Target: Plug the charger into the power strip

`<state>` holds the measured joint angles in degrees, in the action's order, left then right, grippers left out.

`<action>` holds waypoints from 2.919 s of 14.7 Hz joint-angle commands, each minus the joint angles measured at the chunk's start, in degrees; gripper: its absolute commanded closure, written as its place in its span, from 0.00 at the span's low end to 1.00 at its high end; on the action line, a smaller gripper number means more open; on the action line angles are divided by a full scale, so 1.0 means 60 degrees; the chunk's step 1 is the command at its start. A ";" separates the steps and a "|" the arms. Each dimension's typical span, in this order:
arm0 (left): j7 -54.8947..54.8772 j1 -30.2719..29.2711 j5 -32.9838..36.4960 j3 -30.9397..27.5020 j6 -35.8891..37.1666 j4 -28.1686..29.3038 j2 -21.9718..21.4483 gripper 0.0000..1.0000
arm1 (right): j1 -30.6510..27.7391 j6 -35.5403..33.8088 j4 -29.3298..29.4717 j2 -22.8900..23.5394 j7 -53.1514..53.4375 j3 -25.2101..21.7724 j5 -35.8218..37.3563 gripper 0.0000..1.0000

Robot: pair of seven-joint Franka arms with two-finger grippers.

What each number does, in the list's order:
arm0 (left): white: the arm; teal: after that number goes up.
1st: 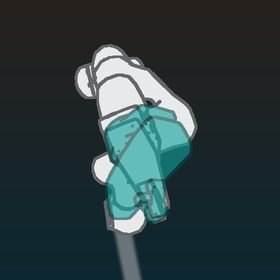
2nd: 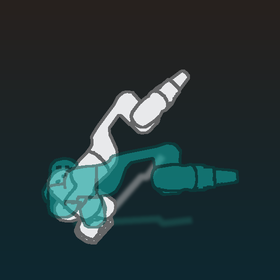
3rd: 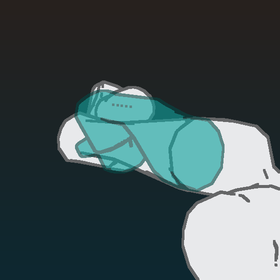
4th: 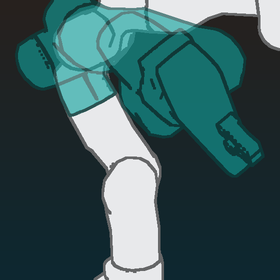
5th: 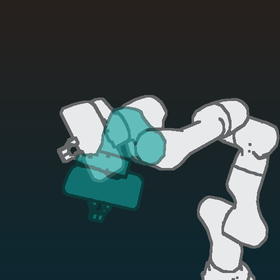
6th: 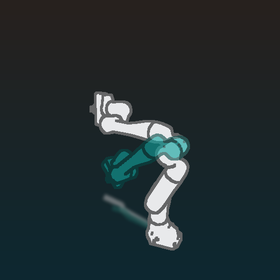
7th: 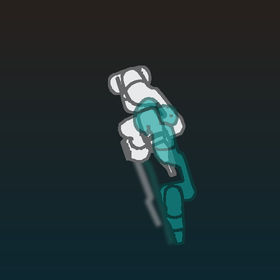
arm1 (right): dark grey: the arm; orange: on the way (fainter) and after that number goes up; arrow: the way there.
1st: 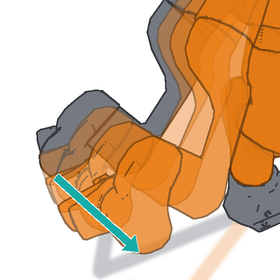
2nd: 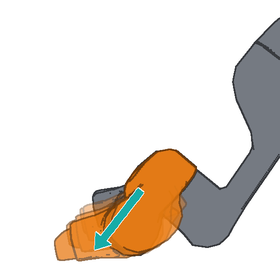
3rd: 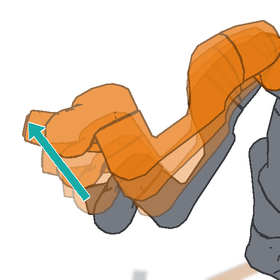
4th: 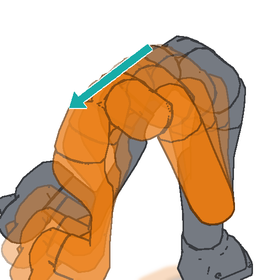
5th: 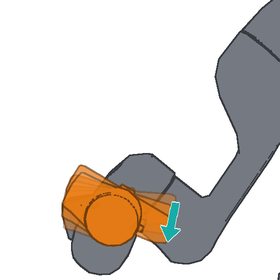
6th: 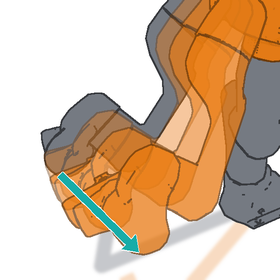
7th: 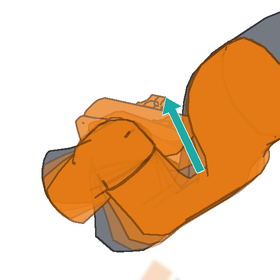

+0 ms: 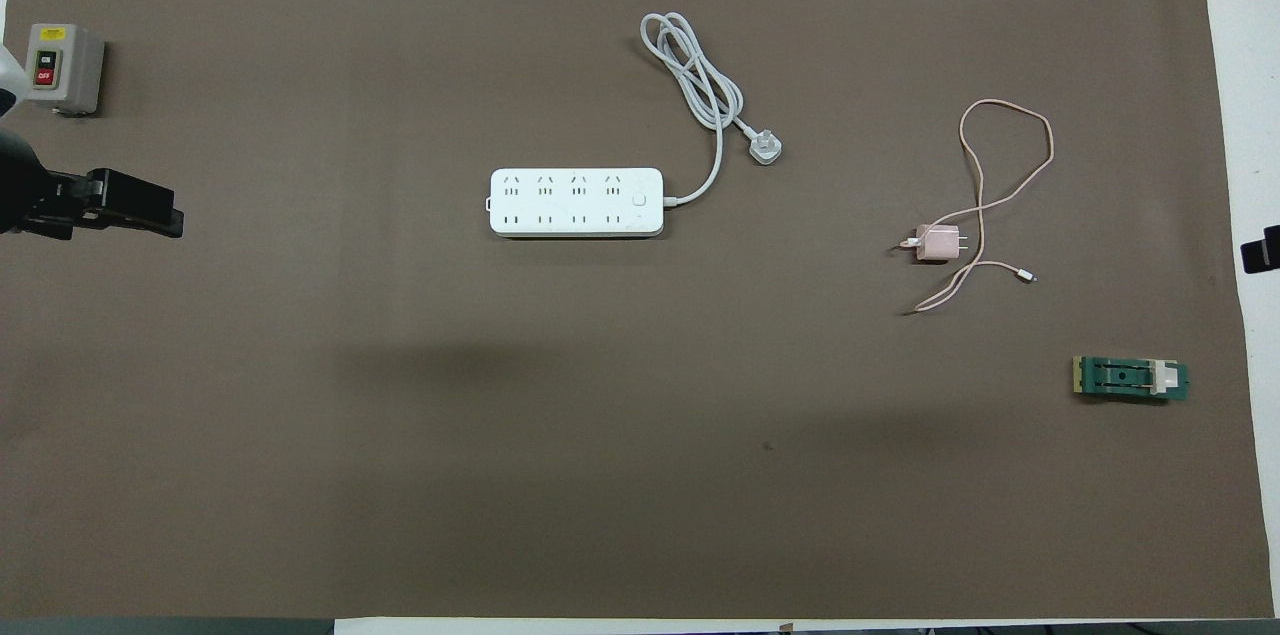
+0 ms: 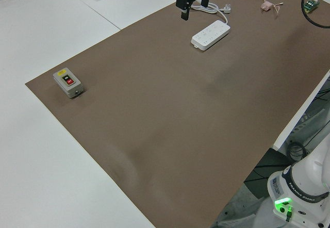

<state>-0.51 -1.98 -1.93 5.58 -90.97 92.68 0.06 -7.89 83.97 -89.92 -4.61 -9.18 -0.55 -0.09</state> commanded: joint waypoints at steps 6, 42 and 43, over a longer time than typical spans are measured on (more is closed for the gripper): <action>0.0099 0.0023 0.0088 0.0007 -0.0204 0.0344 -0.0260 0.00 | -0.0165 0.0141 -0.0175 -0.0139 -0.0126 0.0062 0.0162 0.00; -0.0545 0.0492 -0.2060 0.0051 -0.1624 0.2142 -0.0961 0.00 | -0.0853 0.2130 -0.1669 0.1645 0.9803 0.0062 -0.3263 0.00; -0.0560 0.0492 -0.2558 0.0051 -0.1871 0.2523 -0.1122 0.00 | -0.0883 0.2293 -0.1698 0.1836 0.9908 0.0062 -0.3396 0.00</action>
<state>-2.43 0.98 -12.38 6.41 -98.46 100.92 -2.50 -12.07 95.41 -99.60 4.40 47.70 -0.69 -17.69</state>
